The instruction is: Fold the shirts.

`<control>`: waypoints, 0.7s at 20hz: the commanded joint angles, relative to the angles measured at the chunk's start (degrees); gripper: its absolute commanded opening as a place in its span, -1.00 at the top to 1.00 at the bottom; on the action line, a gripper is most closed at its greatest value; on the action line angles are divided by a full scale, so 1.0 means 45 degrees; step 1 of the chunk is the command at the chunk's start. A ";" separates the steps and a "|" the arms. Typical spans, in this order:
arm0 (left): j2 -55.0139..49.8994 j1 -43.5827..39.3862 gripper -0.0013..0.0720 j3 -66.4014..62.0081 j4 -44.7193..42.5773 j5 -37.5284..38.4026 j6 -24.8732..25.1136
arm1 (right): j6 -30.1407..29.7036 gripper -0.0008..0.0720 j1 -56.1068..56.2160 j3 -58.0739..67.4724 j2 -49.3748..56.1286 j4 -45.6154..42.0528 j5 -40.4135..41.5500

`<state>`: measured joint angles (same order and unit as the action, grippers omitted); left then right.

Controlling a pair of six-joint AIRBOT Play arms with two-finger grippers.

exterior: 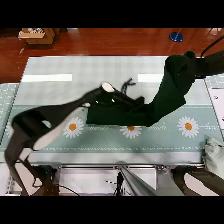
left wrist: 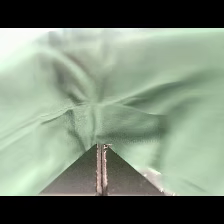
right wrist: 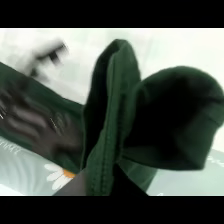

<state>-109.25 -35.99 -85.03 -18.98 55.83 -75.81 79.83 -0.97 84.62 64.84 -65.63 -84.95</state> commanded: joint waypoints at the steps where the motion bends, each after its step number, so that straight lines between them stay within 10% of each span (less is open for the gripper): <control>1: 0.1851 0.2268 0.91 -0.0063 -0.2735 0.1511 0.0223 | 0.0112 0.85 0.0695 -0.0529 0.0000 0.0214 0.0185; 12: 0.9568 0.9583 0.90 -0.0063 -0.4561 0.4391 0.0505 | 0.2501 0.85 0.7800 -0.3308 0.3089 0.1345 0.9092; 14: 1.0093 0.9763 0.90 -0.0053 -0.5217 0.4741 0.0500 | 0.2497 0.31 0.9146 -0.3308 0.4459 0.2890 1.0511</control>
<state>-68.95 4.32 -85.30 -38.96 74.46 -73.56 89.41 31.68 70.37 77.56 -60.05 -50.02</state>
